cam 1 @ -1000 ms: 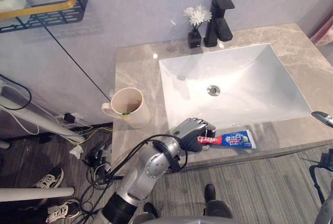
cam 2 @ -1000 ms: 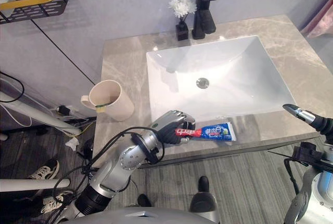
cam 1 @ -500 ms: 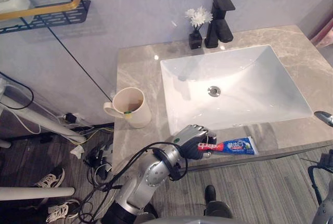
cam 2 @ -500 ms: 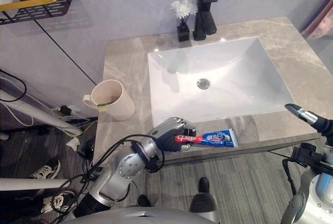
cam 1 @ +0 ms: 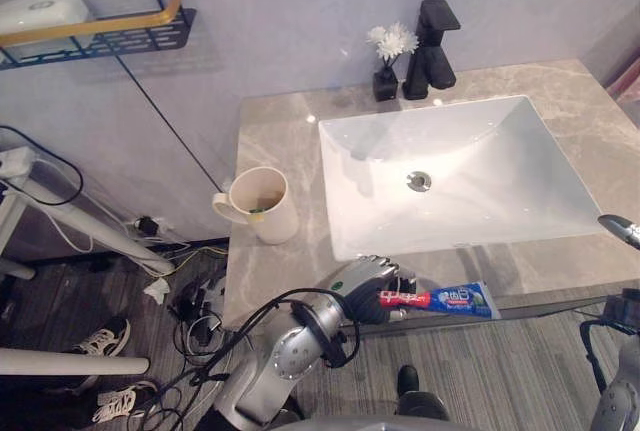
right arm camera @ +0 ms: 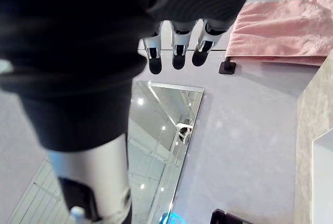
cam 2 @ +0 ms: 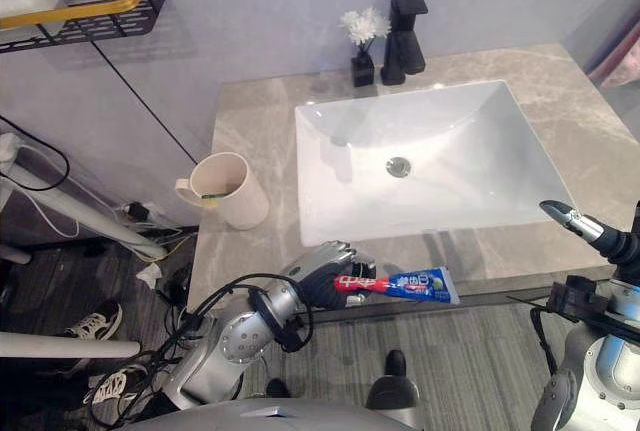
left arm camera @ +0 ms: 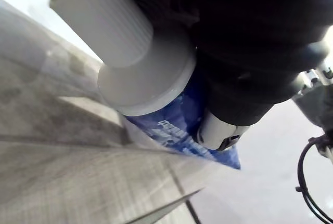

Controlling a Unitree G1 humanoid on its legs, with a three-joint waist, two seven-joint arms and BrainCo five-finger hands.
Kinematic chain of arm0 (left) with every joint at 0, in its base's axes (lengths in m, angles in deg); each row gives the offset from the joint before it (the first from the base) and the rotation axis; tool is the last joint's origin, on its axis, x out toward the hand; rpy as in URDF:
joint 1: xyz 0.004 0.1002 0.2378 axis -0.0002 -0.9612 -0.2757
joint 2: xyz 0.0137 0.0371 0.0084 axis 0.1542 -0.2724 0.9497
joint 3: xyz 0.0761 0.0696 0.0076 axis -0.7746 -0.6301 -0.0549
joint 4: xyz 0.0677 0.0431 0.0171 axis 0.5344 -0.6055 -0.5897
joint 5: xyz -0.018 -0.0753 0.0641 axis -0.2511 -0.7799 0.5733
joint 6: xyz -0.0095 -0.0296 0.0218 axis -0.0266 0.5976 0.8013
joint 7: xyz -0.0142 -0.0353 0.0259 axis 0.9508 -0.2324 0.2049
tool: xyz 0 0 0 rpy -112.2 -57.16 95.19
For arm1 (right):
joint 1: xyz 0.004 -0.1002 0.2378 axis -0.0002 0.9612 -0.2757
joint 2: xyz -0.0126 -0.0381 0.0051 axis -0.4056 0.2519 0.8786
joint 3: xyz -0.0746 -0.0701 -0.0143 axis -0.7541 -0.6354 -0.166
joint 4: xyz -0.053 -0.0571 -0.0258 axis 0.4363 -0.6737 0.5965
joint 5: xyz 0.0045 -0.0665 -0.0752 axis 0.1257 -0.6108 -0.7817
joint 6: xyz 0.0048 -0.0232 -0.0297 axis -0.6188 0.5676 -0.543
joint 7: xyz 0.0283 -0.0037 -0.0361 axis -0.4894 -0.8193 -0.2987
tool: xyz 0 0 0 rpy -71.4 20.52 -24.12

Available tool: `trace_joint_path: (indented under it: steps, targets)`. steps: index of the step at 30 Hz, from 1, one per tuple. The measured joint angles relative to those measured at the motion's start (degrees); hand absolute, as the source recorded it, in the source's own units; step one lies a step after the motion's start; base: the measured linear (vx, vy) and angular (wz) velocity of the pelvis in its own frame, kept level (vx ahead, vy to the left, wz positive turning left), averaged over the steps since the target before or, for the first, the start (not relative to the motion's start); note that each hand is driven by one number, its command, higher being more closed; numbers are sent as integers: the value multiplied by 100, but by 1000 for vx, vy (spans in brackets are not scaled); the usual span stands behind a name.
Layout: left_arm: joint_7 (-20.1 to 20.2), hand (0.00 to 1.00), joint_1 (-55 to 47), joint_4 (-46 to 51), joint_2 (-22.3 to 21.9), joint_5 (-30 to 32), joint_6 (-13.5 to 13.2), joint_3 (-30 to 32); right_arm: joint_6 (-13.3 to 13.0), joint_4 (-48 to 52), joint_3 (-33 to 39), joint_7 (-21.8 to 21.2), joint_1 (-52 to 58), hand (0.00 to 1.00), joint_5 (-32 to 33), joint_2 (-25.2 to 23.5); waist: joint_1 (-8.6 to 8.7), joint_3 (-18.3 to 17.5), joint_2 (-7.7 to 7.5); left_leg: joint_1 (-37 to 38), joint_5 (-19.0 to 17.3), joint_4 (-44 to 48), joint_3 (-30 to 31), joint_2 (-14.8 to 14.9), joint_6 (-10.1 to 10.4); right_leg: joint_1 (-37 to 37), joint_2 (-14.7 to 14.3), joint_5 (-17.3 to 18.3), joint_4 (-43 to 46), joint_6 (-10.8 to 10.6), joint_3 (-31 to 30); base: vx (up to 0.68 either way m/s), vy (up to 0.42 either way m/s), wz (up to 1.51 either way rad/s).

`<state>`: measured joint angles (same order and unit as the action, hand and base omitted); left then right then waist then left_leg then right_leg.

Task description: Organize washtable

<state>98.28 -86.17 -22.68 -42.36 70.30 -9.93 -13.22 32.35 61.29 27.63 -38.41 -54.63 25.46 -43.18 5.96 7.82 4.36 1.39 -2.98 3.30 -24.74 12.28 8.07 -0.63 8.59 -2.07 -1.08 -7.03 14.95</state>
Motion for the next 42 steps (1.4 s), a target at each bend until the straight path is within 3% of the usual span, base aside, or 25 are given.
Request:
trace_joint_path:
  steps: [6, 12, 17, 24, 28, 31, 37, 40, 42]
  targets:
    - [-222, 100, -188, 1071, 48, -358, -129, 162, -143, -24, -232, 20, 95, 0, 206, -147, -43, -25, 21, 43, 50, -1, 152, -2, -9, 135, 6, 6, 0, 11, 146, -29, -6, 13]
    - [-477, 100, -235, 1617, 202, -562, -311, 277, -338, -29, -482, 73, 118, 0, 397, -174, -55, -150, 138, 67, 148, -78, 203, -5, -21, 215, -1, 10, 0, 18, 212, -30, -8, 5]
    - [-702, 100, -234, 2115, 246, -801, -353, 596, -374, -30, -660, 113, 129, 0, 471, -175, -64, -253, 141, 96, 267, -209, 316, -8, -21, 266, -22, 21, 0, 36, 343, -21, -16, 13]
    - [-1093, 100, -173, 2474, 254, -940, -437, 917, -610, -41, -1041, 164, -34, 0, 1088, -340, -177, -465, 79, 113, 342, -263, 398, -15, -22, 279, -26, 14, 0, 47, 415, -15, -4, 5]
    - [-1313, 100, 1304, 2039, 217, -925, -369, 1109, -607, -257, -1629, 119, -322, 0, 1431, -405, -198, -497, 23, 166, 482, -408, 438, -42, -37, 302, -26, -23, 0, 90, 459, -56, 1, 7]
    - [-1562, 100, 2189, 1481, 47, -925, -131, 1257, -544, -458, -2196, 21, -373, 0, 1658, -410, -179, -539, -40, 214, 542, -517, 439, -43, -39, 301, -44, -40, -2, 107, 457, -49, -2, -2]
    - [-1847, 100, 2417, 849, -220, -813, 128, 1305, -209, -698, -3222, -410, -359, 0, 2461, -398, -185, -542, -68, 299, 598, -630, 394, -70, -49, 307, -43, -62, -25, 110, 448, -5, 1, -3]
    - [-2099, 100, 2798, 428, -293, -747, 429, 1359, 188, -991, -3940, -680, -358, 0, 3103, -390, -202, -545, -97, 305, 623, -659, 399, -93, -60, 329, -31, -80, -50, 103, 452, 35, 12, 5]
    - [-2119, 100, 2823, 399, -313, -672, 435, 1354, 194, -991, -4028, -717, -358, 0, 3132, -372, -201, -545, -111, 316, 623, -673, 399, -96, -60, 340, -30, -80, -56, 103, 457, 26, 2, 1]
